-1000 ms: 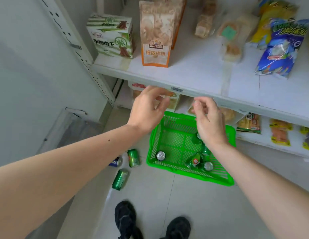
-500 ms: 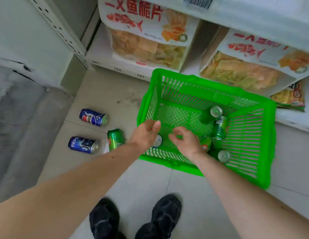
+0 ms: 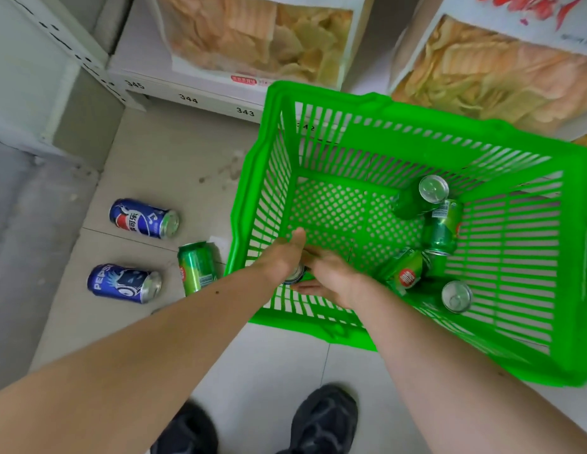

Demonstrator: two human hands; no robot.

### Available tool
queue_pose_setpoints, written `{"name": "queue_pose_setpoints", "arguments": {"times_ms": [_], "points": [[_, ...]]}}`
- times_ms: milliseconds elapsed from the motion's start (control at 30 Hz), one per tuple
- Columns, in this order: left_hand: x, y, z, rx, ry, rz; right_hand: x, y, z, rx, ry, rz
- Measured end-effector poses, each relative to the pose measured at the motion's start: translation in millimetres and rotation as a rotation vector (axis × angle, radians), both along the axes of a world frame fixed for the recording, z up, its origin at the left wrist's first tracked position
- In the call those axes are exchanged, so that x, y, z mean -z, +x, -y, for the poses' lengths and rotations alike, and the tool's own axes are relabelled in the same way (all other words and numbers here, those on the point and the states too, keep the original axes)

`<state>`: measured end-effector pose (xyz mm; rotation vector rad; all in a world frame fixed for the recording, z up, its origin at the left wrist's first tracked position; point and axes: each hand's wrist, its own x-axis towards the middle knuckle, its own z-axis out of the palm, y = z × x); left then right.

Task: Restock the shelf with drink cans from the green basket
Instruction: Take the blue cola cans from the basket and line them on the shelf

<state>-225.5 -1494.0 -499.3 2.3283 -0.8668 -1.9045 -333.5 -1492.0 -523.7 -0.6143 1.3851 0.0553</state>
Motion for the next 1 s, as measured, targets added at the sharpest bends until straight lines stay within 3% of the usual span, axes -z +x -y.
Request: {"name": "queue_pose_setpoints", "arguments": {"times_ms": [200,433,700,800,1000], "points": [[-10.1,-4.1,0.2,0.012,-0.051,0.027,-16.3,1.1,5.7,0.109,-0.050,-0.004],[-86.1,2.1,14.1,0.004,-0.261,-0.019,-107.0,-16.9,32.5,0.221,-0.153,-0.023],[-244.0,2.6,53.8,0.281,-0.687,-0.029,-289.4,-45.2,77.4,0.215,-0.258,-0.015],[-302.8,0.3,70.0,0.360,-0.733,-0.087,-361.8,-55.2,90.7,0.185,-0.298,-0.014],[-425.1,-8.0,96.6,0.325,-0.776,-0.319,-510.4,-70.6,107.8,0.138,-0.370,-0.052]]}}
